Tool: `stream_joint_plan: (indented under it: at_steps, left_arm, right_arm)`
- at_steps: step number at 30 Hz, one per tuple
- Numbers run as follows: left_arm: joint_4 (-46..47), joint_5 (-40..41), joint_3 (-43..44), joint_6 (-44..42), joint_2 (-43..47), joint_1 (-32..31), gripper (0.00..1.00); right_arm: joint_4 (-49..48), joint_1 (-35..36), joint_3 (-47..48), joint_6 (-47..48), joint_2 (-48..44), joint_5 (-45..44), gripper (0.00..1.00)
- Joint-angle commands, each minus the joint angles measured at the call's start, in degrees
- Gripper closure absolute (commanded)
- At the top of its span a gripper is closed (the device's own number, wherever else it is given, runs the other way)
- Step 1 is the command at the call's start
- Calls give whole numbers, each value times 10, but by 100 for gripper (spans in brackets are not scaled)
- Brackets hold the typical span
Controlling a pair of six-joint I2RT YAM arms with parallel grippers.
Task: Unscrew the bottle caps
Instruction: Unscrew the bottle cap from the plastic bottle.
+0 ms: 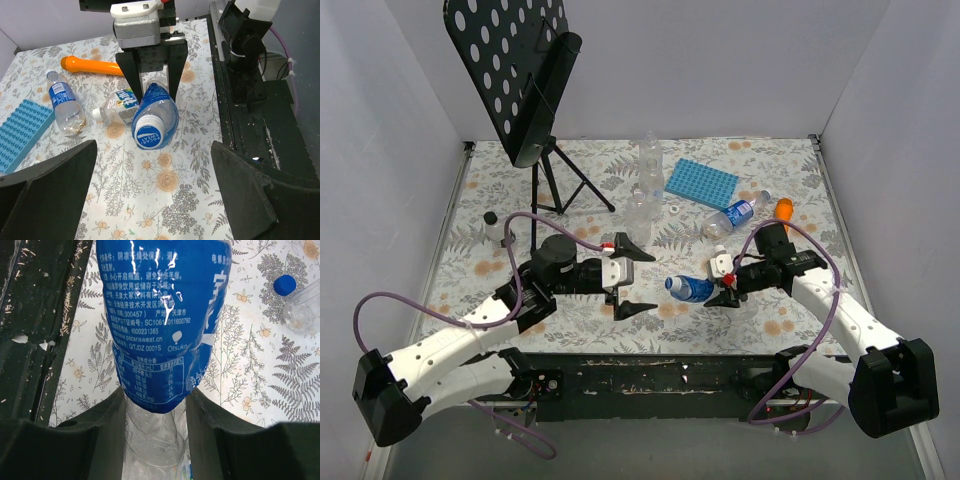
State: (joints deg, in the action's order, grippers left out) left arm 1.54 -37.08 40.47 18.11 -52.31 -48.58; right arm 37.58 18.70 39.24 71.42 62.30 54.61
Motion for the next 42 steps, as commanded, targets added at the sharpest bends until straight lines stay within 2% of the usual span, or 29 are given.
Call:
stream_joint_plan:
  at_steps: [1,5,11,13,17,22,26,32,34,38,42]
  left_arm:
    - [0,-21,29,-35,-10,0,2]
    - [-12,-31,45,-62,-36,1,2]
    - [-12,-55,65,-69,-89,-5,11]
    - [-13,-51,71,-63,-106,-9,17]
    - [-12,-47,83,-52,-134,-13,34]
    - [-10,-33,88,-48,-151,-20,48]
    - [-6,-34,88,-38,-160,-21,69]
    - [-6,-40,88,-18,-165,-22,73]
    - [-6,-41,91,-5,-167,-22,75]
    - [-35,-43,109,34,-179,-23,100]
    - [-55,8,134,171,-191,-22,100]
  right_arm:
    - [13,-3,-3,35,0,27,83]
    - [15,-3,0,39,0,27,83]
    - [16,-3,0,41,-1,29,83]
    - [16,-3,0,42,-2,29,83]
    - [19,-3,0,42,-1,30,83]
    - [19,-3,2,43,1,31,83]
    - [20,-3,1,43,0,31,83]
    - [20,-3,1,43,0,31,83]
    - [20,-2,2,42,0,30,83]
    - [20,-3,2,42,-1,30,83]
    - [19,-4,2,41,-3,30,83]
